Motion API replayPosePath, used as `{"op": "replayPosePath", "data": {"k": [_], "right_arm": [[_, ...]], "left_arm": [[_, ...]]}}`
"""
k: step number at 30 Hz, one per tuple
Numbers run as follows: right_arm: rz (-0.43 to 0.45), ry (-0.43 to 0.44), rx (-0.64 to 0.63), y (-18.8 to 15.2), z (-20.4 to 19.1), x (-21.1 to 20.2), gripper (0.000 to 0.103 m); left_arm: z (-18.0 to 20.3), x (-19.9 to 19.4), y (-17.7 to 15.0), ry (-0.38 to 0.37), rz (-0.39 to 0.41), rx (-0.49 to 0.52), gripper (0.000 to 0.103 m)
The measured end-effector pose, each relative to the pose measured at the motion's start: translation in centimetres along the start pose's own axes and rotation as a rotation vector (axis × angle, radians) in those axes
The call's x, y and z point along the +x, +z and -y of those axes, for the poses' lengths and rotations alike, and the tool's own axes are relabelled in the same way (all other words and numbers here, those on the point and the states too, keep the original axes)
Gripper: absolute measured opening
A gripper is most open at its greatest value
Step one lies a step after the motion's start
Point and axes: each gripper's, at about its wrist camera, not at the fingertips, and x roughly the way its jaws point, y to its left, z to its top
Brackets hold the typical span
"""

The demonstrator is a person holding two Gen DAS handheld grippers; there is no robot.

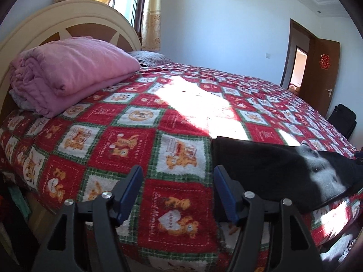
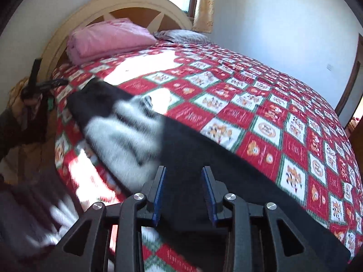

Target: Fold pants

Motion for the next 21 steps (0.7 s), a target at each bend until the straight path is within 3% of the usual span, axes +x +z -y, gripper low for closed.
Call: {"op": "replayPosePath", "data": {"k": [3, 9, 12, 15, 20, 21], "right_arm": [[0.002, 0.029, 0.026, 2.8, 0.1, 2.3, 0.034], [-0.029, 0.207, 0.176, 7.8, 1.1, 7.9, 0.034], [-0.058, 0.277, 0.26, 9.2, 1.3, 11.0, 0.034], [-0.116, 0.342, 0.336, 9.8, 1.5, 14.2, 0.042], [-0.233, 0.439, 0.414, 9.3, 0.4, 18.4, 0.042], [-0.234, 0.425, 0.415, 9.1, 0.1, 18.5, 0.029]], "left_arm": [[3.1, 0.5, 0.4, -0.053, 0.006, 0.051, 0.073], [8.4, 3.5, 0.6, -0.091, -0.023, 0.134, 0.074], [9.2, 4.7, 0.5, -0.082, -0.035, 0.141, 0.074], [8.9, 5.5, 0.2, -0.077, -0.054, 0.122, 0.074], [8.4, 5.8, -0.2, -0.053, -0.047, 0.118, 0.079], [8.2, 5.9, -0.1, -0.048, -0.044, 0.115, 0.081]]}}
